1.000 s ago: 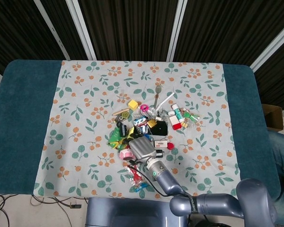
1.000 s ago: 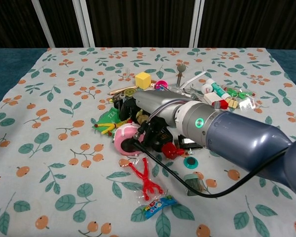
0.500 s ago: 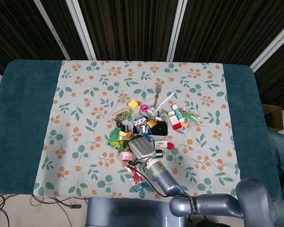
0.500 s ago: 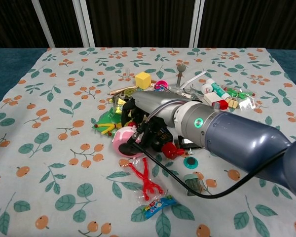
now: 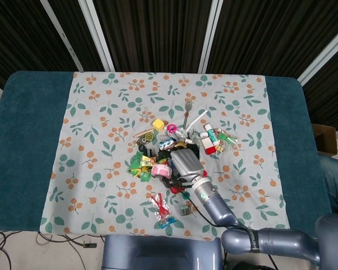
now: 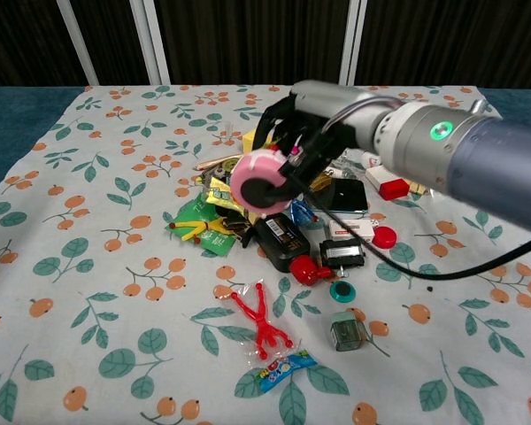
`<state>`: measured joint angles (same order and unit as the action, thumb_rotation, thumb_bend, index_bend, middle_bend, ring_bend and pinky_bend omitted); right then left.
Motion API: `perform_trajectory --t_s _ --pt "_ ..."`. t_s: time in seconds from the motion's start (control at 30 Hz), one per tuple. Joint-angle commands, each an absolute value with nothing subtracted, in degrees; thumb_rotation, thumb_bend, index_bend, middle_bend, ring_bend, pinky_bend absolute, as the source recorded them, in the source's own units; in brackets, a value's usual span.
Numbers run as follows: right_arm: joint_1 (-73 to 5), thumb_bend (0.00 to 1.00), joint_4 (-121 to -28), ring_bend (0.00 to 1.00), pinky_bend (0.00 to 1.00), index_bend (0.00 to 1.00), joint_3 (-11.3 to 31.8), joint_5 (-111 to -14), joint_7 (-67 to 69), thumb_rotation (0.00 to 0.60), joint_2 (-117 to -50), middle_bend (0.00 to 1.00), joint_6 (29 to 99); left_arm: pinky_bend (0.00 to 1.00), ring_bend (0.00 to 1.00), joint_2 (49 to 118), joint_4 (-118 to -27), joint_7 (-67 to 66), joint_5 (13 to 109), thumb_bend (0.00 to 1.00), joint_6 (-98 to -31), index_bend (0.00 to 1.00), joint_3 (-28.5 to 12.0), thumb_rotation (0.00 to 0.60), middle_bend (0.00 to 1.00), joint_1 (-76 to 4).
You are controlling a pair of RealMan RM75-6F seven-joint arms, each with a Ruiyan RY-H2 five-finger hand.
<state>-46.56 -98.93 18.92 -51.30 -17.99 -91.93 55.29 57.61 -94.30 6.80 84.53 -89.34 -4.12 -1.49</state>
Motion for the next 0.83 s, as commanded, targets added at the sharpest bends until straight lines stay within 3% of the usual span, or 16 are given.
perform_trajectory --t_s 0.03,0.17,0.33,0.63,0.83 --pt "-42.29 0.49 -105.13 0.31 0.23 0.52 23.43 -50.44 -4.94 0.600 -82.25 0.55 49.29 0.13 0.12 57.72 -94.26 6.68 84.68 0.59 -89.39 0.10 -4.03 0.600 0.00 -1.47" --pt "-39.92 0.49 -106.72 0.31 0.23 0.54 27.75 -49.08 7.89 0.600 -74.72 0.55 39.77 0.13 0.12 57.82 -94.18 6.63 84.82 0.59 -89.60 0.10 -4.00 0.600 0.00 -1.39" --pt "-34.42 0.49 -105.81 0.32 0.23 0.54 36.43 -52.44 27.92 0.600 -67.91 0.55 25.57 0.13 0.12 57.75 -94.43 6.53 84.69 0.59 -89.43 0.10 -4.00 0.600 0.00 -1.41" --pt "-25.33 0.49 -103.19 0.32 0.23 0.54 49.57 -65.59 49.47 0.600 -68.08 0.55 16.44 0.13 0.12 57.88 -94.45 6.49 84.70 0.59 -89.62 0.10 -3.96 0.600 0.00 -1.27" --pt "-20.20 0.49 -102.79 0.31 0.23 0.54 55.57 -74.46 59.44 0.600 -68.45 0.54 15.51 0.13 0.12 57.82 -94.51 6.53 84.65 0.59 -89.74 0.10 -3.99 0.600 0.00 -1.18"
